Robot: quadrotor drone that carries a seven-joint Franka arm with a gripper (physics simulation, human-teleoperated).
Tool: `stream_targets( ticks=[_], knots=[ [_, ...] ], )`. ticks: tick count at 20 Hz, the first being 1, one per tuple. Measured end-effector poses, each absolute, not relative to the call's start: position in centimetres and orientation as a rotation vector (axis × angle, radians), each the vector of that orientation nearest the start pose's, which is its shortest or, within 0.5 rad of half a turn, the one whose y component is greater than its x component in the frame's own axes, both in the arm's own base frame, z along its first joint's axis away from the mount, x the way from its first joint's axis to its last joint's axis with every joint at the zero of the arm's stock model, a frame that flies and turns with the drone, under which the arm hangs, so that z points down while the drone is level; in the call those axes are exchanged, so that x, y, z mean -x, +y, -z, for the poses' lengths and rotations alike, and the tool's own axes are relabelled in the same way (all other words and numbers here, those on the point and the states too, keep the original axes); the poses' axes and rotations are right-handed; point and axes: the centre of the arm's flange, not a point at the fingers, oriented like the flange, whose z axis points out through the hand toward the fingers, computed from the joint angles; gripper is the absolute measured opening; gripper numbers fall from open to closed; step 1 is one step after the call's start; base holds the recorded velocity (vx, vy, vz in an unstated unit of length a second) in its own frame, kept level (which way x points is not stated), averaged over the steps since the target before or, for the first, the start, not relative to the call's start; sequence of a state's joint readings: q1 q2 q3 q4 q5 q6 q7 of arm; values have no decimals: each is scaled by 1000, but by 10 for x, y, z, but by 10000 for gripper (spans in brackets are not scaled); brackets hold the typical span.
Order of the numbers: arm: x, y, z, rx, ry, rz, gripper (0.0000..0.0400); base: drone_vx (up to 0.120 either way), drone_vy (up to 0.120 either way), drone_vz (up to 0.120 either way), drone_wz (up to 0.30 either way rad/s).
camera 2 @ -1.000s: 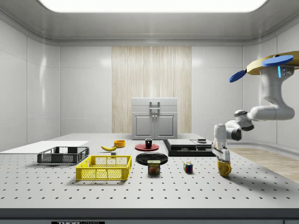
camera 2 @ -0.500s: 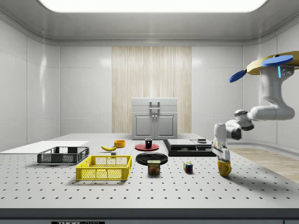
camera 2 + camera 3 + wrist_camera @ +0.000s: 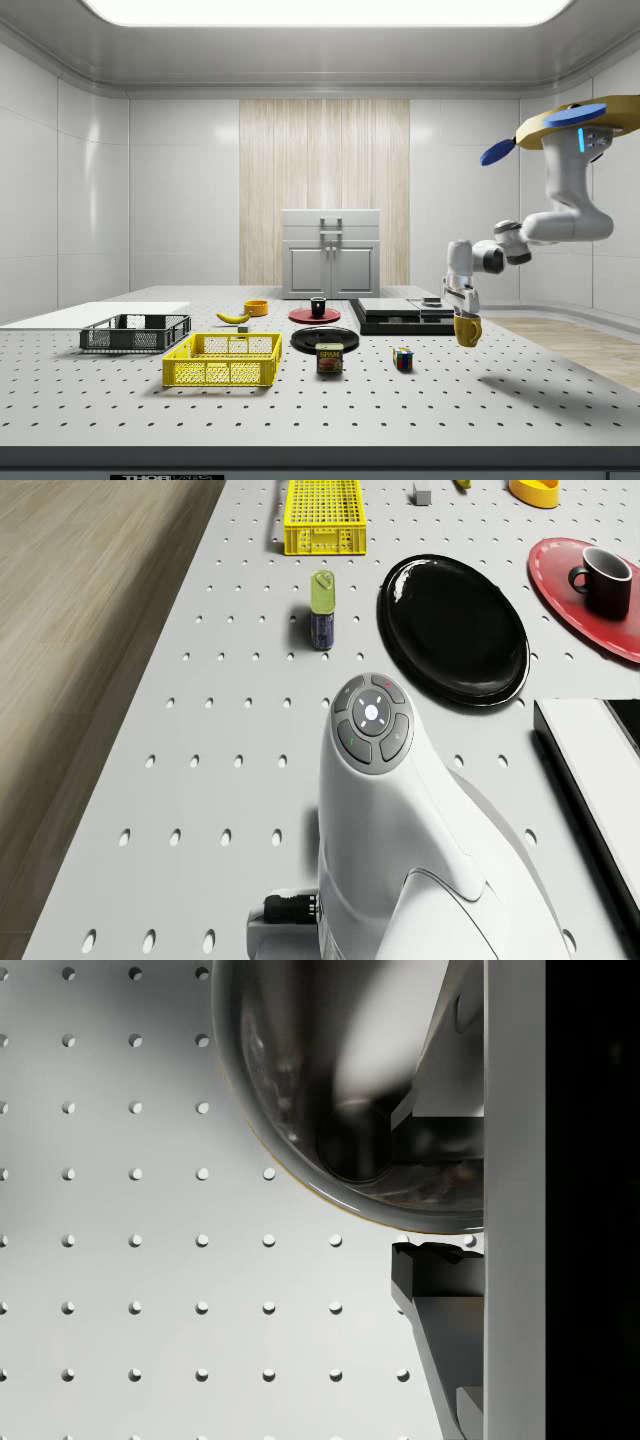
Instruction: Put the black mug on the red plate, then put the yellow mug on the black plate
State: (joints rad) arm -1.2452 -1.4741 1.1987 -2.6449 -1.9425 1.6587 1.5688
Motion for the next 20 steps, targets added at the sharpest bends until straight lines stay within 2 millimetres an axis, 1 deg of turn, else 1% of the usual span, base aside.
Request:
stream_targets(
  ticks=[7, 20],
  knots=[
    [-359, 44, -558, -1, -2, -786, 110, 120, -120, 0, 0],
    [-359, 44, -557, -1, -2, -786, 110, 120, -120, 0, 0]
  ],
)
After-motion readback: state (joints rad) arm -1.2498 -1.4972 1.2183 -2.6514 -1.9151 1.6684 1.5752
